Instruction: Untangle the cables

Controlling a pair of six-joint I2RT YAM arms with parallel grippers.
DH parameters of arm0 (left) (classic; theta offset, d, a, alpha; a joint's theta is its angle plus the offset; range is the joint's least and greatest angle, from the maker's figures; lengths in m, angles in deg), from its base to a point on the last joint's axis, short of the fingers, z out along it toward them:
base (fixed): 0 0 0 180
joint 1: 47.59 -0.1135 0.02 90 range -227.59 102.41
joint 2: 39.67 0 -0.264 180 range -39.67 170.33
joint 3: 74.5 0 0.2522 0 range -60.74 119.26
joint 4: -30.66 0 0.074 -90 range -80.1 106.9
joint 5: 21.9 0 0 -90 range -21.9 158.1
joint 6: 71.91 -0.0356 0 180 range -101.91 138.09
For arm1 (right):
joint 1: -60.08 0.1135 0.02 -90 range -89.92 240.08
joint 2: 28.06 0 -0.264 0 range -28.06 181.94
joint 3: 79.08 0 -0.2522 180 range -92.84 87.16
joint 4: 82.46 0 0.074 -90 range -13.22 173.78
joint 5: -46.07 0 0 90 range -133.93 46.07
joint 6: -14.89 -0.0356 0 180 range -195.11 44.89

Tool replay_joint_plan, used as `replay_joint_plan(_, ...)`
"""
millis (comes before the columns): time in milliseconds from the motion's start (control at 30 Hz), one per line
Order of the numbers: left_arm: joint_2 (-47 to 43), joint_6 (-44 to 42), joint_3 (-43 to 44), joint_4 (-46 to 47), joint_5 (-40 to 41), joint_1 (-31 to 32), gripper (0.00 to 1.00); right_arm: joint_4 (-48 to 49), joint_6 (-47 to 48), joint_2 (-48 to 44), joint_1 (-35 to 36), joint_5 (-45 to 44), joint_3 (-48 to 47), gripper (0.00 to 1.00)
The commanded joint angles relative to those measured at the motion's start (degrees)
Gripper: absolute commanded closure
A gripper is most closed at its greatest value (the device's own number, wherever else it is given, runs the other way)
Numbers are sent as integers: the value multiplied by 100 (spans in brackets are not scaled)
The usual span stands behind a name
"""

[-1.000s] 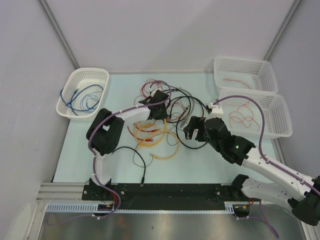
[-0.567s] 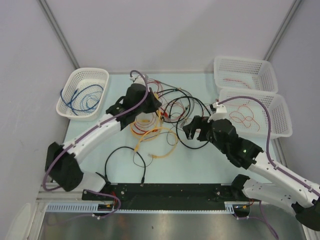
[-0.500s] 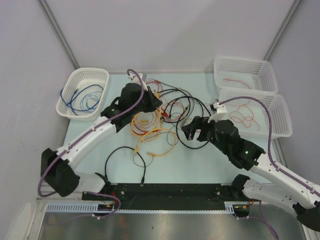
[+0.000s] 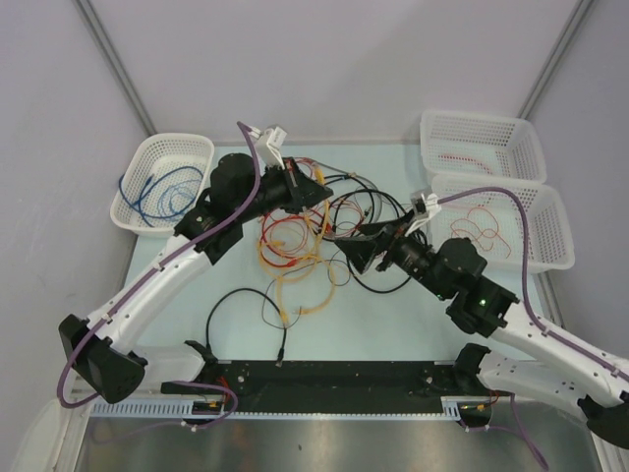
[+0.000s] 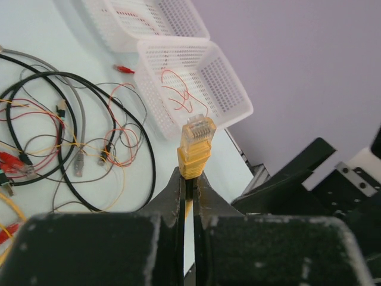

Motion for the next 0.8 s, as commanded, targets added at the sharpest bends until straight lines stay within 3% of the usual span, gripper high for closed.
replay_joint_plan(0, -144, 306, 147, 388, -511, -11, 100, 1005, 211, 623, 125, 67, -14, 16)
replay_joint_plan(33, -161, 324, 147, 388, -520, -11, 100, 1058, 220, 721, 126, 41, -22, 21)
replay_joint_plan(267, -266, 578, 51, 520, -722, 24, 100, 1480, 264, 1424, 99, -486, -84, 33)
replay_joint_plan(467, -381, 579, -81, 503, -696, 121, 100, 1682, 97, 1706, -41, -408, -93, 65)
replay_joint_plan(500, -407, 570, -142, 494, -687, 121, 100, 1683, 97, 1689, -50, -417, -84, 78)
replay_joint_plan(600, -486, 588, -291, 511, -617, 121, 100, 1569, 105, 1540, -129, -548, -93, 100)
replay_joint_plan(633, -521, 579, -327, 511, -599, 112, 100, 1508, 88, 1452, -164, -575, -93, 100)
replay_joint_plan(667, -556, 518, -371, 477, -469, 112, 95, 1359, 70, 1234, -278, -592, -84, 100)
replay_joint_plan(700, -644, 448, -380, 389, -328, 112, 81, 1262, 79, 1101, -340, -592, -84, 100)
replay_joint_plan(733, -697, 377, -345, 23, -83, 86, 50, 1139, 96, 961, -401, -645, -145, 100)
replay_joint_plan(767, -758, 264, -310, -164, 172, 60, 34, 720, 97, 855, -584, -706, -215, 100)
